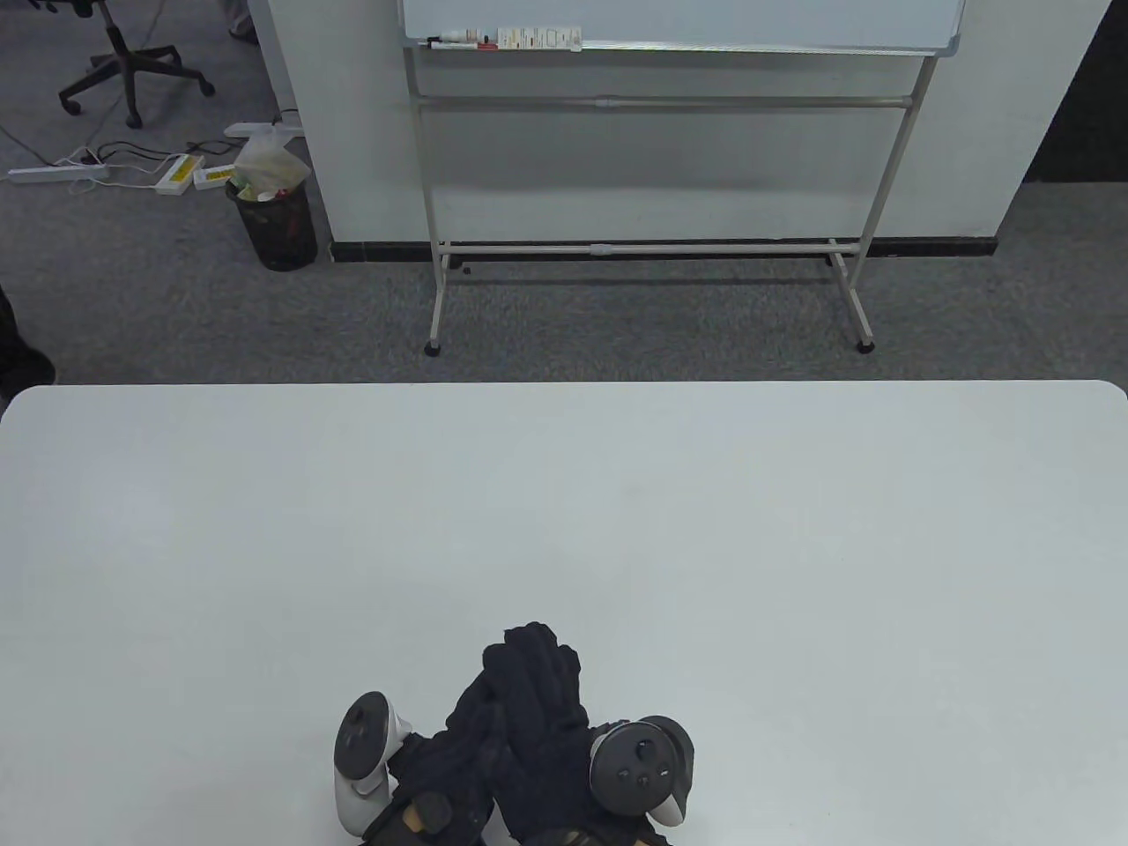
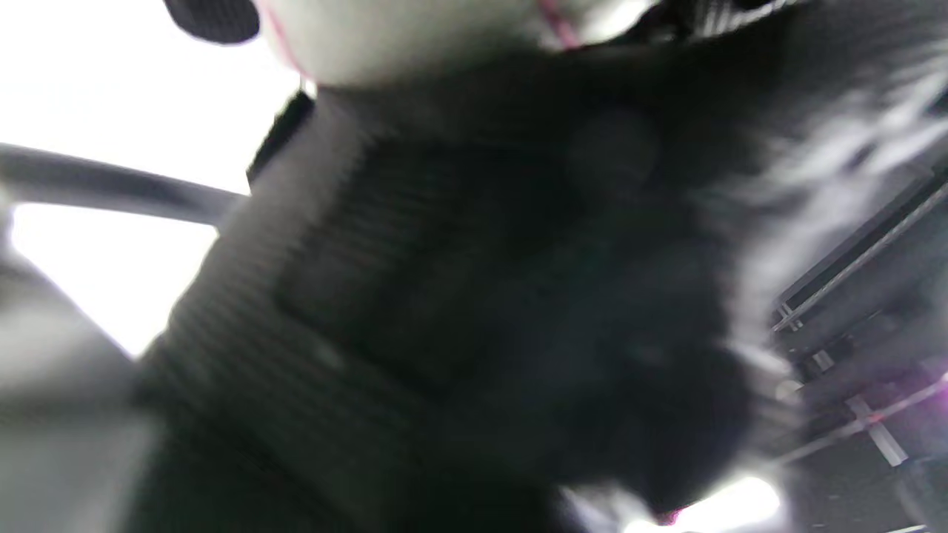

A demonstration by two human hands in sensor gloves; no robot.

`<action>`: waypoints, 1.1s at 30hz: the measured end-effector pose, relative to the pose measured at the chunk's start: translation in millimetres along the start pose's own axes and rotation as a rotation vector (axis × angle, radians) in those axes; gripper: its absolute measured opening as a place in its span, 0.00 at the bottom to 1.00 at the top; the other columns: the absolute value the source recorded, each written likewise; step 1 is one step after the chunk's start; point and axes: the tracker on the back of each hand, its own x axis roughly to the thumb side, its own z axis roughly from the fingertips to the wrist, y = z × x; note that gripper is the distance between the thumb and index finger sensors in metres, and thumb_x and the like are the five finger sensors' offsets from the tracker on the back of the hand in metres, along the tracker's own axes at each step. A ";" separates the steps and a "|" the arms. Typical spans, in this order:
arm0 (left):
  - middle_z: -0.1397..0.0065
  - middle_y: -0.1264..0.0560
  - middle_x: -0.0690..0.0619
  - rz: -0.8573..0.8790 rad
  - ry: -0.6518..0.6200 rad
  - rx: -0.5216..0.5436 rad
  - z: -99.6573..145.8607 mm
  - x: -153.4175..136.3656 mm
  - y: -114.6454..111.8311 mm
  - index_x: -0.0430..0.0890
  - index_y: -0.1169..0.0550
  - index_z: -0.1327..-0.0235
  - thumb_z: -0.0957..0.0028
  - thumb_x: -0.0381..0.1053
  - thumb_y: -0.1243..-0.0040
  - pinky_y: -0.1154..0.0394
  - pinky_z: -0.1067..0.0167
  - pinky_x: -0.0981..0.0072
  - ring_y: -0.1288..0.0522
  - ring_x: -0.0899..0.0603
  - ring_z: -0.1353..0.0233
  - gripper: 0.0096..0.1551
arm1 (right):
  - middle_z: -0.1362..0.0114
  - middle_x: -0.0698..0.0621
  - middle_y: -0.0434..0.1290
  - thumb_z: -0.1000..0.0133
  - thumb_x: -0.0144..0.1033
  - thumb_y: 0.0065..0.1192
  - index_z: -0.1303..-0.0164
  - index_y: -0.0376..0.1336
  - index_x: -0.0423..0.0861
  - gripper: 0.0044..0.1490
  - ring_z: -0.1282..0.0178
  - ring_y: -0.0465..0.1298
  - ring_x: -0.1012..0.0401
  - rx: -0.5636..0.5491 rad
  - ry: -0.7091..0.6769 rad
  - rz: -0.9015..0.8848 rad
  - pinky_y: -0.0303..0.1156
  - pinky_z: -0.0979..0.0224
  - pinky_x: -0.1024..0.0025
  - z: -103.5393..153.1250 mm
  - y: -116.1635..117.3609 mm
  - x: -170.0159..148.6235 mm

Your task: Squeeze dry dish cloth into compact mass

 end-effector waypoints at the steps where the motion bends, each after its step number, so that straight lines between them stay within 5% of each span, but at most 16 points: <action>1: 0.23 0.47 0.36 -0.036 -0.002 0.024 -1.1 2.9 0.4 0.45 0.50 0.23 0.40 0.73 0.55 0.31 0.37 0.39 0.38 0.26 0.28 0.46 | 0.17 0.49 0.27 0.52 0.73 0.33 0.21 0.31 0.50 0.57 0.15 0.25 0.48 0.007 0.002 -0.045 0.19 0.26 0.39 0.1 -0.1 -1.2; 9: 0.36 0.30 0.42 -0.134 0.007 0.131 -1.5 10.0 12.8 0.45 0.33 0.39 0.40 0.65 0.47 0.23 0.49 0.44 0.26 0.34 0.40 0.29 | 0.18 0.46 0.27 0.48 0.72 0.36 0.21 0.29 0.49 0.57 0.15 0.31 0.45 0.046 0.083 -0.189 0.26 0.24 0.37 -1.3 0.0 -12.4; 14: 0.36 0.30 0.44 -0.059 -0.037 0.158 1.4 13.3 19.0 0.48 0.33 0.37 0.38 0.63 0.47 0.23 0.47 0.45 0.25 0.36 0.39 0.26 | 0.18 0.44 0.29 0.47 0.72 0.39 0.22 0.29 0.49 0.57 0.15 0.35 0.42 -0.071 0.195 -0.403 0.29 0.24 0.35 -0.4 -9.0 -26.9; 18: 0.34 0.31 0.46 -0.026 -0.074 0.164 1.1 14.3 18.3 0.50 0.35 0.34 0.36 0.61 0.50 0.24 0.42 0.45 0.26 0.37 0.36 0.25 | 0.19 0.42 0.27 0.46 0.71 0.40 0.22 0.28 0.49 0.56 0.16 0.37 0.39 0.018 0.306 -0.498 0.32 0.24 0.34 3.5 -4.8 -39.0; 22: 0.25 0.40 0.44 -0.068 -0.099 0.169 0.0 6.1 10.3 0.48 0.41 0.28 0.37 0.61 0.55 0.35 0.32 0.37 0.35 0.32 0.27 0.30 | 0.20 0.43 0.23 0.44 0.69 0.40 0.22 0.25 0.55 0.54 0.17 0.35 0.36 0.058 0.336 -0.532 0.34 0.24 0.32 4.7 4.3 -42.0; 24: 0.20 0.54 0.39 -0.075 -0.078 0.175 0.5 6.3 7.9 0.48 0.47 0.25 0.37 0.64 0.57 0.43 0.30 0.35 0.54 0.26 0.22 0.35 | 0.18 0.44 0.24 0.44 0.67 0.41 0.21 0.27 0.57 0.51 0.16 0.35 0.35 0.066 0.318 -0.518 0.35 0.24 0.32 2.3 2.9 -42.6; 26: 0.19 0.59 0.40 -0.129 -0.077 0.190 1.2 5.6 7.8 0.48 0.49 0.24 0.37 0.66 0.57 0.53 0.29 0.33 0.62 0.26 0.22 0.37 | 0.18 0.44 0.26 0.43 0.66 0.41 0.20 0.29 0.57 0.50 0.15 0.36 0.36 0.071 0.304 -0.481 0.39 0.23 0.32 2.5 2.1 -39.4; 29: 0.19 0.62 0.40 -0.159 -0.074 0.205 1.9 7.3 9.6 0.47 0.50 0.25 0.38 0.67 0.58 0.63 0.31 0.31 0.66 0.27 0.22 0.39 | 0.19 0.36 0.44 0.43 0.63 0.45 0.20 0.34 0.52 0.50 0.22 0.57 0.33 0.042 0.284 -0.443 0.60 0.28 0.35 1.3 0.7 -36.1; 33: 0.20 0.65 0.41 -0.131 -0.066 0.194 2.7 6.4 9.2 0.46 0.51 0.27 0.39 0.68 0.59 0.63 0.31 0.31 0.66 0.26 0.22 0.39 | 0.27 0.35 0.56 0.43 0.60 0.52 0.23 0.41 0.41 0.50 0.34 0.67 0.34 0.034 0.289 -0.467 0.73 0.40 0.44 -1.8 -3.3 -35.9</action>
